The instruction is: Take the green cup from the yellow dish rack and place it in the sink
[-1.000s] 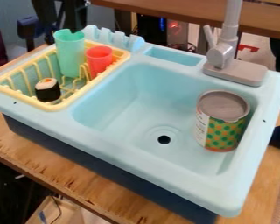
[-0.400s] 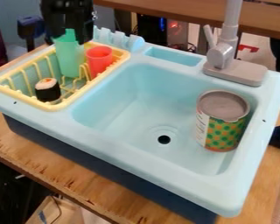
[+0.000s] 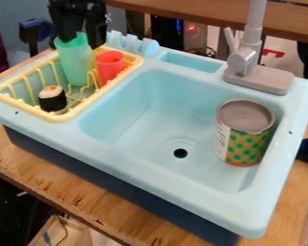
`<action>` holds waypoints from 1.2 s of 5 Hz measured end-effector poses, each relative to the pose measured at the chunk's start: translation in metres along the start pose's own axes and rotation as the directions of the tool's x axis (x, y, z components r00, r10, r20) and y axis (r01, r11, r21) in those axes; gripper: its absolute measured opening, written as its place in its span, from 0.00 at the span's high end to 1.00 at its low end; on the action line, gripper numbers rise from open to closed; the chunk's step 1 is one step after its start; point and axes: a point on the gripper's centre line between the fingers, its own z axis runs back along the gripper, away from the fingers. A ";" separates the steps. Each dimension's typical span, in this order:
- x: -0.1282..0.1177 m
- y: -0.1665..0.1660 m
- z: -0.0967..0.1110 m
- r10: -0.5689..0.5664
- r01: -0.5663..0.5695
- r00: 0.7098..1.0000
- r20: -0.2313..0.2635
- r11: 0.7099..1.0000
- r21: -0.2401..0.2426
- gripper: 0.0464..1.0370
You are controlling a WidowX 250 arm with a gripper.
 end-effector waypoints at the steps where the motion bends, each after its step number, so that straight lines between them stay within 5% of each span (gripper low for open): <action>1: 0.002 0.000 -0.007 0.004 -0.004 1.000 -0.010 1.000 -0.004 0.04; 2: -0.001 0.002 -0.011 0.024 -0.024 0.999 -0.025 1.000 0.003 0.08; 4: -0.003 0.001 -0.017 0.029 -0.029 0.999 -0.032 1.000 0.003 0.65; 5: -0.004 0.001 -0.016 0.026 -0.026 0.999 -0.033 1.000 -0.001 0.87; 6: -0.005 0.001 -0.013 0.035 -0.035 0.999 -0.031 0.999 0.001 0.96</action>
